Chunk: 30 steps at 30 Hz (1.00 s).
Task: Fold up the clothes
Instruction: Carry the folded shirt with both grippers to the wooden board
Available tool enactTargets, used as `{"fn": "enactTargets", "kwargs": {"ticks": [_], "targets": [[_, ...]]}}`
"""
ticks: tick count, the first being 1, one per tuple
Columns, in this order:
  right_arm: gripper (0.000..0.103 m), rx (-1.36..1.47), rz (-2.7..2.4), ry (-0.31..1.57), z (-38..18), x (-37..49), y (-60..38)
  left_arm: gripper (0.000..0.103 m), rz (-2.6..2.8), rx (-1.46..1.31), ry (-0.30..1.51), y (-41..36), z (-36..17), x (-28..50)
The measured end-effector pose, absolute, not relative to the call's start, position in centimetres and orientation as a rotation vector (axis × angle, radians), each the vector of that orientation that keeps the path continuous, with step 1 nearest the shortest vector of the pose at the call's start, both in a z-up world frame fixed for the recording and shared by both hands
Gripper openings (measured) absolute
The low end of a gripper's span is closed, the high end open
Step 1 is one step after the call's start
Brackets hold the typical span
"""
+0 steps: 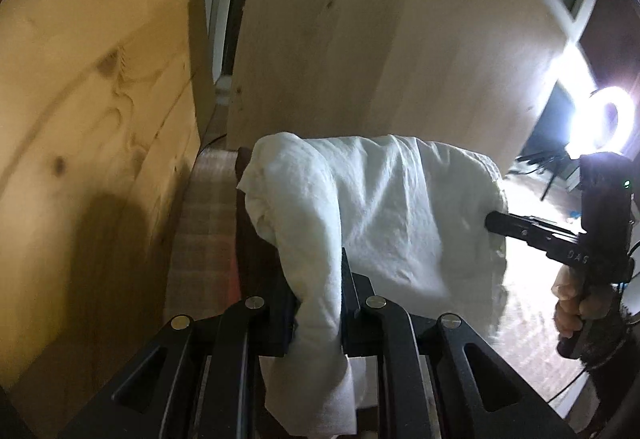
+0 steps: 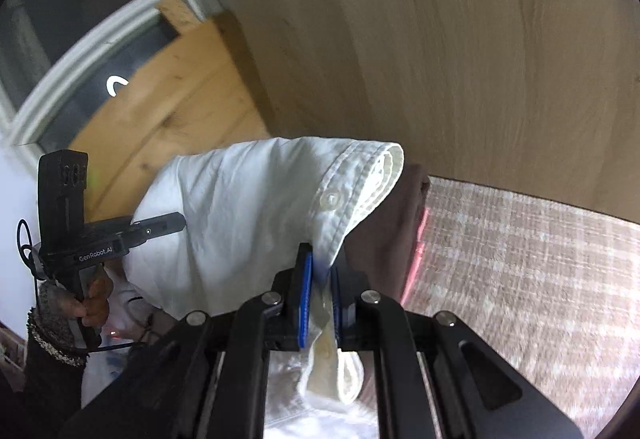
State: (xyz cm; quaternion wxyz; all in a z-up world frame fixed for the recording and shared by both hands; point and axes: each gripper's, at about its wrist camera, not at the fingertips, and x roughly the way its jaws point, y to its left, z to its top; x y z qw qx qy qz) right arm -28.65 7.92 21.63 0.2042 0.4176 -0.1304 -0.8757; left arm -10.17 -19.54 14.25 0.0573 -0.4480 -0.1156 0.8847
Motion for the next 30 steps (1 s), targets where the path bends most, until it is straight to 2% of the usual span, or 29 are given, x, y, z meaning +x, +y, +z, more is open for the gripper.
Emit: {"fn": "enactTargets", "kwargs": {"ticks": [2, 4, 5, 8, 10, 15, 18, 21, 24, 27, 28, 30], "targets": [[0.009, 1.212, -2.456, -0.303, 20.0, -29.9, 7.7, 0.024, 2.687, -1.412, -0.328, -19.6, 12.5, -11.2], [0.010, 1.259, -2.462, -0.225, 18.5, -30.5, 7.5, 0.042, 2.709, -1.451, -0.338, -19.7, 11.6, -11.8], [0.011, 1.267, -2.458, -0.190, 18.2, -30.4, 7.4, 0.044, 2.719, -1.455, -0.348, -19.8, 11.6, -11.7], [0.018, 1.271, -2.461, -0.096, 18.6, -29.5, 7.4, 0.045, 2.788, -1.441, -0.327, -20.0, 12.9, -10.4], [0.019, 1.261, -2.480, -0.054, 19.4, -28.7, 7.8, 0.043, 2.858, -1.407, -0.290, -20.0, 14.4, -9.0], [0.019, 1.078, -2.547, -0.148, 22.6, -28.4, 8.3, 0.043, 2.906, -1.193, -0.285, -18.7, 17.7, -7.5], [0.019, 1.051, -2.520, -0.150, 22.6, -30.2, 6.6, 0.043, 2.873, -1.251, -0.218, -17.8, 16.1, -9.8], [0.019, 1.113, -2.499, -0.123, 20.4, -32.9, 5.1, 0.043, 2.837, -1.341, -0.271, -18.8, 13.0, -12.2], [0.018, 1.194, -2.465, -0.087, 17.5, -35.2, 4.5, 0.048, 2.813, -1.397, -0.353, -20.4, 10.2, -13.5], [0.018, 1.214, -2.450, -0.032, 17.4, -35.8, 3.9, 0.049, 2.815, -1.404, -0.391, -20.6, 10.4, -13.4], [0.019, 1.209, -2.461, -0.010, 18.1, -35.4, 3.8, 0.046, 2.829, -1.397, -0.384, -20.6, 10.9, -13.2], [0.019, 1.152, -2.472, -0.004, 20.1, -33.6, 3.5, 0.044, 2.876, -1.367, -0.309, -20.0, 12.3, -11.7]]}}
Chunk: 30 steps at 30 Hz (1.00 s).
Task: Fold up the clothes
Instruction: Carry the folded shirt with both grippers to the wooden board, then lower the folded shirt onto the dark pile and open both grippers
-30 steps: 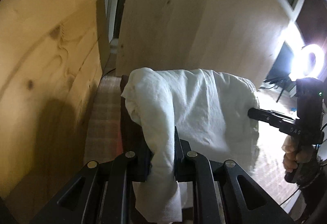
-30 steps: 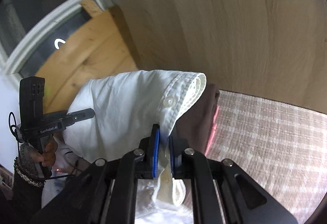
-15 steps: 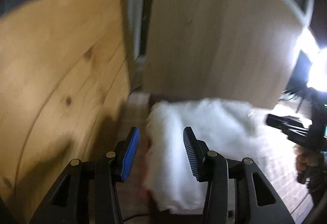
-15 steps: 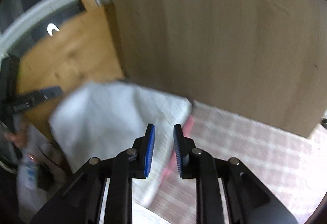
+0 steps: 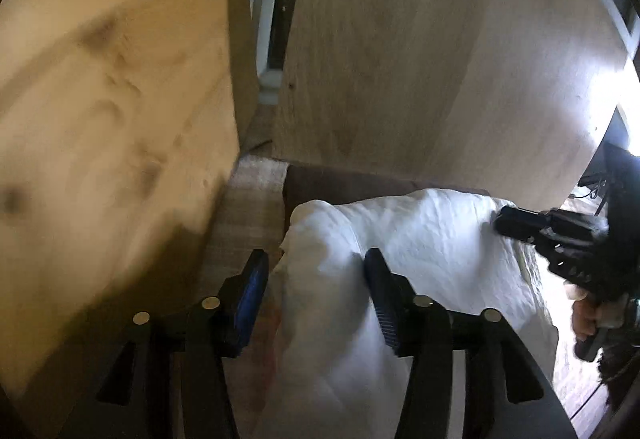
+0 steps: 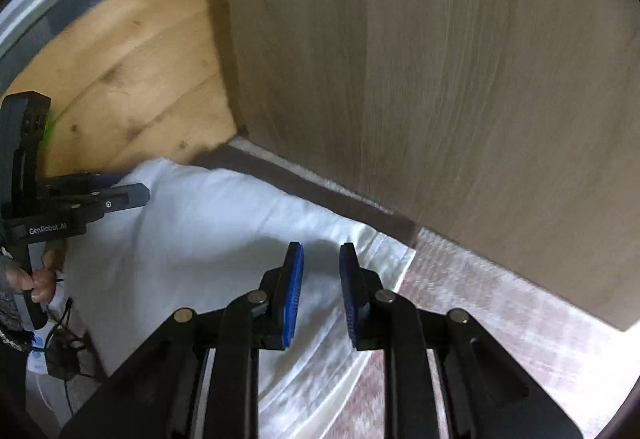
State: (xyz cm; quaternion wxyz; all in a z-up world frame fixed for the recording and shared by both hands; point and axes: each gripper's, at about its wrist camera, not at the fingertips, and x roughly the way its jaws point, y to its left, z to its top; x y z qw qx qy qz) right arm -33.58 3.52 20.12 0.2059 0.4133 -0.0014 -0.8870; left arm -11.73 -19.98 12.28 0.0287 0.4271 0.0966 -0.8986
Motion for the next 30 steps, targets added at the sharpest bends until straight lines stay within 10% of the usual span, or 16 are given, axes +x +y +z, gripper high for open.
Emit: {"fn": "enactTargets", "kwargs": {"ticks": [16, 23, 30], "targets": [[0.019, 1.304, -2.222, 0.148, 17.7, -19.0, 1.4, 0.042, -2.693, 1.467, 0.252, -19.6, 9.4, -4.1], [0.038, 1.332, -2.381, 0.043, 21.1, -13.5, 6.3, 0.044, -2.717, 1.427, 0.256, -17.0, 12.8, 1.3], [0.059, 1.341, -2.490, -0.017, 21.8, -7.8, 6.6, 0.069, -2.739, 1.417, 0.106, -11.3, 15.4, 5.4]]}}
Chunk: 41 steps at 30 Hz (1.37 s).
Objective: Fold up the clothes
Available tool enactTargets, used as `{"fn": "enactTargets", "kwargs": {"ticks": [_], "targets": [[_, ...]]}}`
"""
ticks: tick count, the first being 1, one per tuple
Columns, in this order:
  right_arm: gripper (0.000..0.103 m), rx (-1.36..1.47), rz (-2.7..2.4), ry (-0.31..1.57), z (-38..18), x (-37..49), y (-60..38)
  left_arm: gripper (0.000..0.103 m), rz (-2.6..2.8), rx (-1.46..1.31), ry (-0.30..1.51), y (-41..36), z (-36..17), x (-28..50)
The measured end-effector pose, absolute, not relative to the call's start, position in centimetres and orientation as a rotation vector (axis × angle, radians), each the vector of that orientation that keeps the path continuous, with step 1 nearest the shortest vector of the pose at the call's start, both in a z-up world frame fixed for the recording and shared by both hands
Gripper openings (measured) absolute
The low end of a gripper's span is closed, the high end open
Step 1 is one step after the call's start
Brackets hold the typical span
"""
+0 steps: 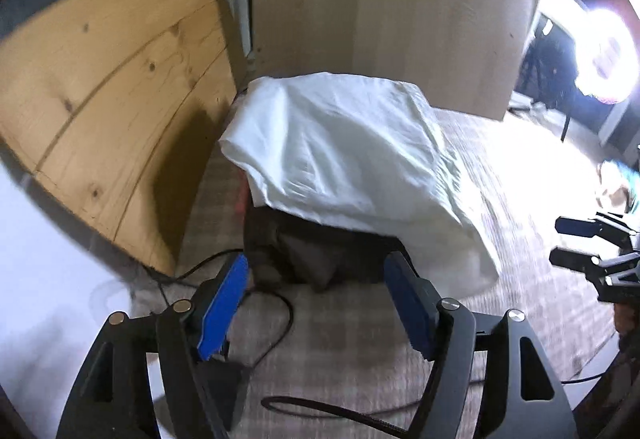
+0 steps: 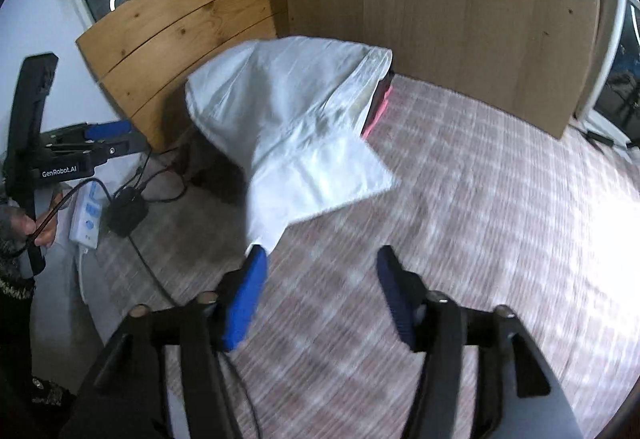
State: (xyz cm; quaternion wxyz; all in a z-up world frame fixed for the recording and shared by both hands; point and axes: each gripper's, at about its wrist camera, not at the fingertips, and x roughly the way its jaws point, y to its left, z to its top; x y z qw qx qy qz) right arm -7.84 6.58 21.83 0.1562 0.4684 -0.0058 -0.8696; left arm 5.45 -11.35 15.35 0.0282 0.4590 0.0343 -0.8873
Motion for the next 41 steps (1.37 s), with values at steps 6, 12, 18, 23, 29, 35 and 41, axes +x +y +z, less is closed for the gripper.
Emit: {"fn": "enactTargets", "kwargs": {"ticks": [6, 12, 18, 23, 29, 35, 41], "targets": [[0.059, 1.342, -2.604, -0.008, 22.7, -3.6, 5.7, 0.078, -2.752, 1.338, 0.151, -8.7, 19.0, 10.0], [0.063, 1.291, -2.717, -0.029, 24.0, -0.4, 6.0, 0.099, -2.773, 1.194, 0.009, -5.5, 21.5, 14.6], [0.063, 1.279, -2.757, 0.013, 24.4, 2.2, 5.7, 0.099, -2.763, 1.188, 0.033, -3.3, 21.4, 17.4], [0.063, 1.262, -2.777, 0.066, 24.8, 4.0, 5.2, 0.099, -2.802, 1.197, 0.110, -2.4, 22.0, 19.0], [0.063, 1.227, -2.781, 0.082, 25.7, 5.7, 4.9, 0.100, -2.833, 1.166, 0.145, -1.9, 23.0, 20.7], [0.063, 1.197, -2.793, 0.102, 26.4, 6.8, 5.0, 0.101, -2.840, 1.148, 0.196, -1.7, 23.7, 22.1], [0.063, 1.190, -2.785, 0.132, 26.4, 7.3, 4.9, 0.101, -2.821, 1.136, 0.206, -1.4, 23.3, 23.0]]}}
